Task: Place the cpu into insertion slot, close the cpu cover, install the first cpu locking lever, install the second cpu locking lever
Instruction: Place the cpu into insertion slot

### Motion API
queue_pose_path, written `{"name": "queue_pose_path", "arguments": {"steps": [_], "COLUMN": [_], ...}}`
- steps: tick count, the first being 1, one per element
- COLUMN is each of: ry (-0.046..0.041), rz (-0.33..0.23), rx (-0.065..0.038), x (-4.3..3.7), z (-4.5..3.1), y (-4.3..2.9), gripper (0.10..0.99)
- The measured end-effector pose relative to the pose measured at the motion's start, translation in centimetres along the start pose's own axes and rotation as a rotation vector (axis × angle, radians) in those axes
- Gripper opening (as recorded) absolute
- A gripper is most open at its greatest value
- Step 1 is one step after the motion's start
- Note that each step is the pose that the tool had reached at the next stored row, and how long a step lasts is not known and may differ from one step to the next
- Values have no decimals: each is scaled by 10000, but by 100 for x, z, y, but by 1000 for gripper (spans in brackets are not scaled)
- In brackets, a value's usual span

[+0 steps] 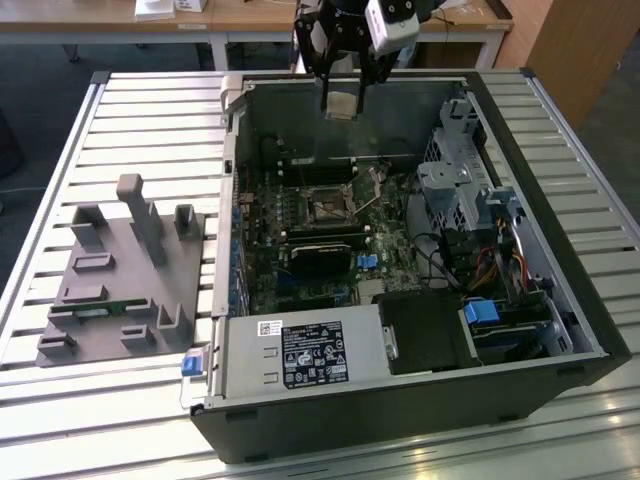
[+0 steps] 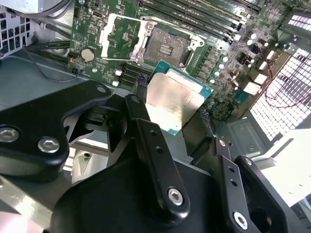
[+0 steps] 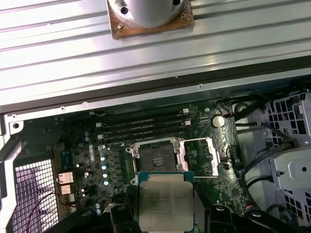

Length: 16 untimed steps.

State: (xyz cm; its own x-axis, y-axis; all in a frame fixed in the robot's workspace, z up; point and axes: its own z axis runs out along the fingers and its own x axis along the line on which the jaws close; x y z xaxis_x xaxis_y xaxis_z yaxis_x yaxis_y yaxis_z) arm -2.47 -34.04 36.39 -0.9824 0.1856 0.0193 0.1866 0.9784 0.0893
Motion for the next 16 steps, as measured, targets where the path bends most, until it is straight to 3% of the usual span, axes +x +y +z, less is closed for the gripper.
{"name": "queue_pose_path", "arguments": {"steps": [16], "ry": [-38], "rz": [431], "rx": [-8], "x": [1], "z": [1], "y": [0], "gripper": [537]}}
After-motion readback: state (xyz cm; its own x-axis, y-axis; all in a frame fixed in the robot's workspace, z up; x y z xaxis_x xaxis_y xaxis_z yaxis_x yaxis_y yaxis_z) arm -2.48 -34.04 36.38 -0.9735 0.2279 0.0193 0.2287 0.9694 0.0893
